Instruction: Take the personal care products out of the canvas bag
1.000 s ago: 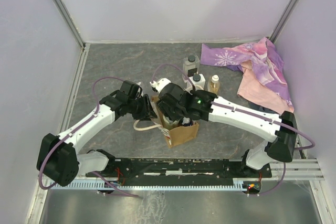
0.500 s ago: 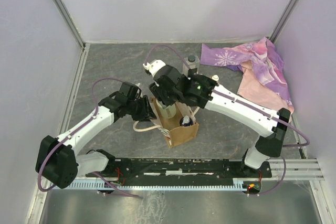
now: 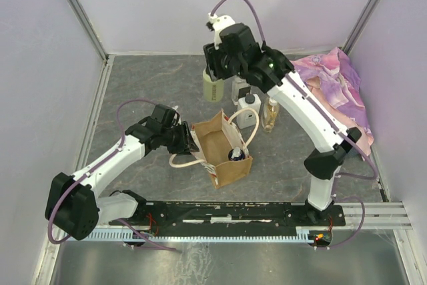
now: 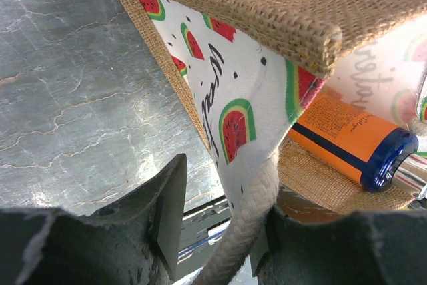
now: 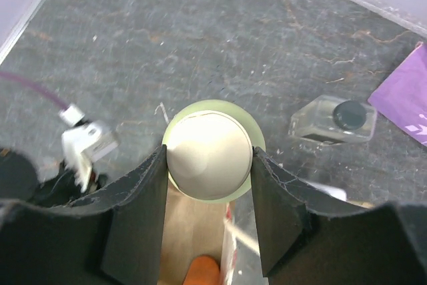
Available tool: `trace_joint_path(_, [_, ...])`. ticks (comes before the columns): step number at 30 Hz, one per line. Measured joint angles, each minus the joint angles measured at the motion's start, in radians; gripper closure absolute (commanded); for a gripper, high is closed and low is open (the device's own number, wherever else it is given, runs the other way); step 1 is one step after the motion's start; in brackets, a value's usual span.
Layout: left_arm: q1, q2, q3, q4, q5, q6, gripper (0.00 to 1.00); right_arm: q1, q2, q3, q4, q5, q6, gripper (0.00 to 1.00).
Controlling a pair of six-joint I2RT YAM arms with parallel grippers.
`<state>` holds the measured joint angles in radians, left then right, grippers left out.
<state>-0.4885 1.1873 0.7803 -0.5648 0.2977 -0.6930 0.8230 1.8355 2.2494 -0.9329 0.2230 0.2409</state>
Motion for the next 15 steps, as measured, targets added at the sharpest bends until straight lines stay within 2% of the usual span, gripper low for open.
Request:
trace_joint_path(7, [0.000,0.000,0.000,0.000,0.000,0.000,0.97,-0.167,0.126,0.024,0.045,-0.083,0.043,0.61])
trace_joint_path(15, [0.000,0.025,0.005,0.000,0.003,0.000,0.97,-0.232,0.229,-0.035,0.109,-0.137,0.071,0.61])
